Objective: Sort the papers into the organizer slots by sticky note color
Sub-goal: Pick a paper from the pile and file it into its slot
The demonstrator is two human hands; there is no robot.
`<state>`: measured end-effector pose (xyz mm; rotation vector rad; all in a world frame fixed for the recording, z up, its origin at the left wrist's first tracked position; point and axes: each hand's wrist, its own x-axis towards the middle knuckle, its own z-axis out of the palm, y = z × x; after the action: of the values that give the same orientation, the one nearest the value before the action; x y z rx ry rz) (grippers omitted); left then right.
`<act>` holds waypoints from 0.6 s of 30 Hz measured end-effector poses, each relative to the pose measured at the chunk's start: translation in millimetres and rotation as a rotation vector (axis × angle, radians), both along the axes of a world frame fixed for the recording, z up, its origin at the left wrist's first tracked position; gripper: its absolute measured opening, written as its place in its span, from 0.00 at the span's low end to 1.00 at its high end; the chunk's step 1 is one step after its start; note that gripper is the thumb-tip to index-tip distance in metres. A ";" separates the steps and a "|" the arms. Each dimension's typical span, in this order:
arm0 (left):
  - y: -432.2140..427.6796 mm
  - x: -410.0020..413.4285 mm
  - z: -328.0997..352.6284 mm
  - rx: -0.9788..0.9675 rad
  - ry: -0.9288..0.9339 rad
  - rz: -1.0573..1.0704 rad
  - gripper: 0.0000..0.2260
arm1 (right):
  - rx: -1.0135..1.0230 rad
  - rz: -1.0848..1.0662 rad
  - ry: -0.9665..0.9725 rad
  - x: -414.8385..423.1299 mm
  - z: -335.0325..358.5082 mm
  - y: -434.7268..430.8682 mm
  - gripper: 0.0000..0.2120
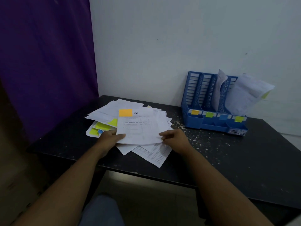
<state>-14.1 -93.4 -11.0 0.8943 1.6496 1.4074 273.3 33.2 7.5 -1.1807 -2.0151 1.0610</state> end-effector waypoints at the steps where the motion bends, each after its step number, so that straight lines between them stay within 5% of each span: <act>1: -1.3 2.7 0.9 -0.011 0.097 0.000 0.14 | -0.107 -0.018 0.087 -0.1 1.2 0.2 0.18; 5: -4.4 15.3 6.5 0.067 0.112 -0.039 0.15 | -0.386 -0.157 0.363 -12.3 5.3 0.7 0.17; 9: -5.6 15.5 12.9 0.105 0.051 -0.120 0.19 | -0.549 -0.239 0.404 -19.3 12.4 0.8 0.41; 14: 1.3 10.5 34.0 0.088 0.114 -0.212 0.25 | -0.453 -0.114 0.383 -6.9 35.1 0.0 0.26; 18: 19.8 10.5 66.2 0.090 -0.001 -0.237 0.22 | -0.296 -0.059 0.400 7.1 46.2 2.2 0.26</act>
<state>-3.7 -73.5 55.2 1.1014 1.4361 1.3253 280.4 35.4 53.7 -1.0577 -1.5444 1.4708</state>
